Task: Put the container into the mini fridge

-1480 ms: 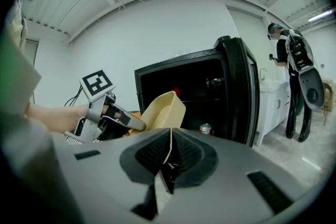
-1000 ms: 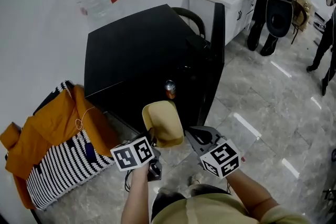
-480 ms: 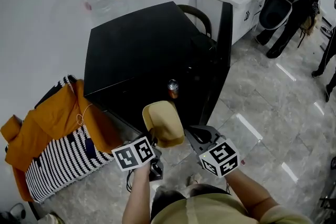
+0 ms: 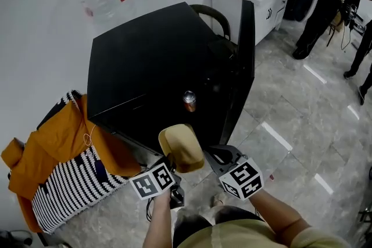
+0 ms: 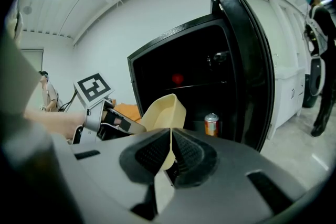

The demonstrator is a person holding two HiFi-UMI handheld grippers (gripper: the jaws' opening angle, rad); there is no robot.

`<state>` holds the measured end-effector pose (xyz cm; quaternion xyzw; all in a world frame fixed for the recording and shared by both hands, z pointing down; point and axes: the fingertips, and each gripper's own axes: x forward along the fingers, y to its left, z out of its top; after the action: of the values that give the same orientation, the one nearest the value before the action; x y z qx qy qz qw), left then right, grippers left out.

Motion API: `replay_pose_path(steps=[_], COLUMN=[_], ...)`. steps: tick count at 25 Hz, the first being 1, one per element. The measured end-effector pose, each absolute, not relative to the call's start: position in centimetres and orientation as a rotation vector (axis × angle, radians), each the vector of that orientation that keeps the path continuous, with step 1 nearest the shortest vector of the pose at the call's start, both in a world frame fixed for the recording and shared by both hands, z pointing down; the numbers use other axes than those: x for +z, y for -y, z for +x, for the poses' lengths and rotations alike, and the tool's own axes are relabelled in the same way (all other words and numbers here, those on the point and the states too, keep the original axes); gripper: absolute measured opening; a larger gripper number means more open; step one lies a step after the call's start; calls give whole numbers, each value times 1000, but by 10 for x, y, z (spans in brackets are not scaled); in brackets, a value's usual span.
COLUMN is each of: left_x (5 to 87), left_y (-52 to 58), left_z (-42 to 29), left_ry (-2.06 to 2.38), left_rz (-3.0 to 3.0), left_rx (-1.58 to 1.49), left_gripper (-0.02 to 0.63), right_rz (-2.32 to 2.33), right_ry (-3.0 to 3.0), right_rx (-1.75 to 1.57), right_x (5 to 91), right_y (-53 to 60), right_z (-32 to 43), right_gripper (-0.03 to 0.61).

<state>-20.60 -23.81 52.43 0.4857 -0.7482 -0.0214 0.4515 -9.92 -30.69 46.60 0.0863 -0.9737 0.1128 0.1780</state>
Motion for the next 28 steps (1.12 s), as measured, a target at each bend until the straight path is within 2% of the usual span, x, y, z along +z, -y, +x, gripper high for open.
replay_pose_path(steps=[15, 28], left_x=[618, 686], left_y=[235, 228], left_z=[-182, -187], left_ry=[1696, 1714], left_rz=[1171, 1076], left_rx=[110, 146], left_gripper=[28, 28], right_rz=[332, 396], right_ry=[2654, 2603], right_rx=[408, 296], right_x=[528, 591], right_y=[305, 310], right_z=[-93, -97], right_gripper=[31, 31])
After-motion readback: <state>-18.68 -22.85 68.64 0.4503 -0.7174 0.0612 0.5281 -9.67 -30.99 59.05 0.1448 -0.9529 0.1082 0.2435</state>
